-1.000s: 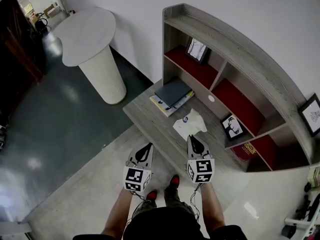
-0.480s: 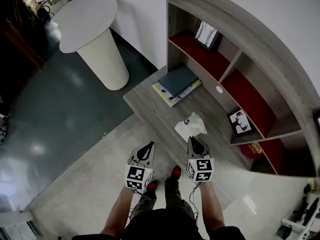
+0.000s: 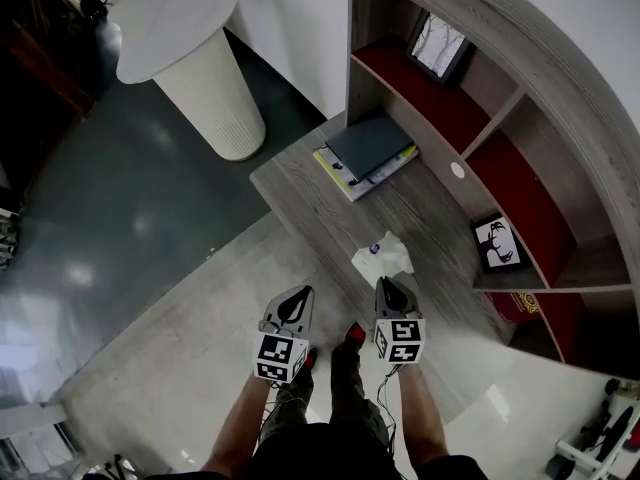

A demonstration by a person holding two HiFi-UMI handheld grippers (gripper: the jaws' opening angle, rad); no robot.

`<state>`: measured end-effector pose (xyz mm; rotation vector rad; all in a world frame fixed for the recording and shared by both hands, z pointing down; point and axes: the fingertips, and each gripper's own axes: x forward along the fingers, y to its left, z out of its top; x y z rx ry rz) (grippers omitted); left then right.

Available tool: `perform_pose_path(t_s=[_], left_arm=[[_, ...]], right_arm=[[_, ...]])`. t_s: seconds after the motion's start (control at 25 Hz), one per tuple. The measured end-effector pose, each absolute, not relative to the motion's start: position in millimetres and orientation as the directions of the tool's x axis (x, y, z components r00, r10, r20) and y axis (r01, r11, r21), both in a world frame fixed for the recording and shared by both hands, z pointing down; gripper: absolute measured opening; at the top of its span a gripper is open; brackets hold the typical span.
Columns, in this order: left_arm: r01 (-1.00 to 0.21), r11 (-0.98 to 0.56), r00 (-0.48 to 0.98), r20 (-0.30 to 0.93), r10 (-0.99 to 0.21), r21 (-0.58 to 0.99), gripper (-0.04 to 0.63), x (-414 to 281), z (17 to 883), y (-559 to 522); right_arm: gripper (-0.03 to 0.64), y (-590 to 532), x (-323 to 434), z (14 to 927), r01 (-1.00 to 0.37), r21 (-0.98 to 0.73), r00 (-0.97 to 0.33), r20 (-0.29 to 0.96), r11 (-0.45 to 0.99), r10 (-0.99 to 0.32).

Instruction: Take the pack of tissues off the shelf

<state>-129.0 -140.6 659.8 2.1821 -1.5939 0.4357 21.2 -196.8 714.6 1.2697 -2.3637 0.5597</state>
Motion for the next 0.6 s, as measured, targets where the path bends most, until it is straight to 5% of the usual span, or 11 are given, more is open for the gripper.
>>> perform_pose_path(t_s=[0.6], left_arm=[[-0.955,-0.252,0.295,0.531,-0.795,0.154,0.006,-122,701,-132]], right_arm=[[0.028,-189,15,766,-0.833,-0.152,-0.515,0.562,0.531,-0.647]])
